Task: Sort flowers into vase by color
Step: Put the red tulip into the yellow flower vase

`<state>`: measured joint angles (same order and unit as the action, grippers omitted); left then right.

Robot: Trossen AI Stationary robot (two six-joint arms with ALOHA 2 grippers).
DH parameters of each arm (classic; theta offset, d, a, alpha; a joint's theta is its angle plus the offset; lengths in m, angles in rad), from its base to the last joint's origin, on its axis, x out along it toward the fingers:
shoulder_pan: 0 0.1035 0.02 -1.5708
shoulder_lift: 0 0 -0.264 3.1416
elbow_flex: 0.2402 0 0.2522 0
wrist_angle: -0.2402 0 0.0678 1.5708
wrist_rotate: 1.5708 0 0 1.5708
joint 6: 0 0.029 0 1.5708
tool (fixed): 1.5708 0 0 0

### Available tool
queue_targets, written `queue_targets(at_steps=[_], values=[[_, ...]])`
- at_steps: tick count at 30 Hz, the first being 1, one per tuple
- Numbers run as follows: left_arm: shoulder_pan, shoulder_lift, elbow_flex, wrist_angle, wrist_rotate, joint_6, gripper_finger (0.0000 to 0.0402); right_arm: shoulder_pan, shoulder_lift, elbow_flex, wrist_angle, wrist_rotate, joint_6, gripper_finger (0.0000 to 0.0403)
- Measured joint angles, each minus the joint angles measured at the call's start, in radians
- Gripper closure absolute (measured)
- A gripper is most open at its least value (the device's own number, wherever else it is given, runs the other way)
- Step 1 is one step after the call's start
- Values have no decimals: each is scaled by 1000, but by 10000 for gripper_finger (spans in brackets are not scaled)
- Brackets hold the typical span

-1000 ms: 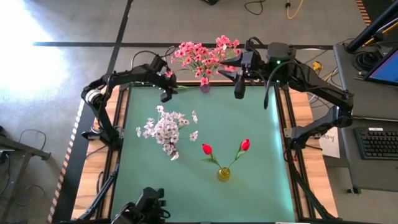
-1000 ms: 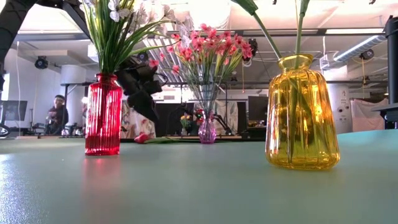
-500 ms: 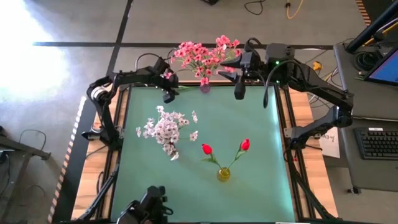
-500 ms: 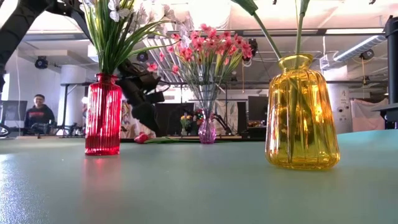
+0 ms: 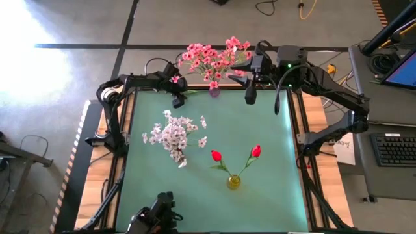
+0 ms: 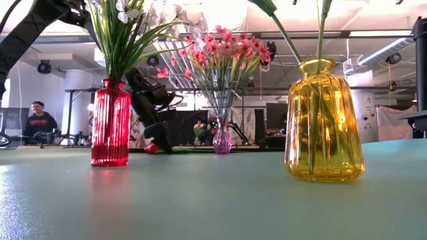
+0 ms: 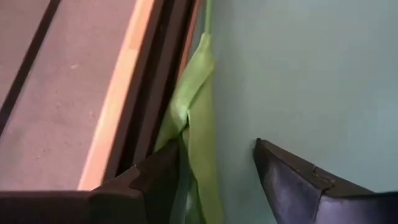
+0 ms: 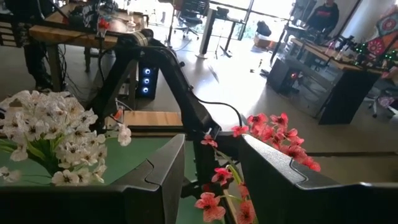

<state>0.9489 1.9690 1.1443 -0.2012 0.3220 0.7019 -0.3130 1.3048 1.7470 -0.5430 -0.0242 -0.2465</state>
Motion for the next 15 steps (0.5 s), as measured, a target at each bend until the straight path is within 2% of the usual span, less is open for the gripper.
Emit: queue_targets(at_steps=[7,15], values=[[0,10,10,-14,-26,-8,244,0,2,0,-3,0,-3,257],[0,7,10,-37,-48,-4,349,0,2,0,-6,0,-15,257]])
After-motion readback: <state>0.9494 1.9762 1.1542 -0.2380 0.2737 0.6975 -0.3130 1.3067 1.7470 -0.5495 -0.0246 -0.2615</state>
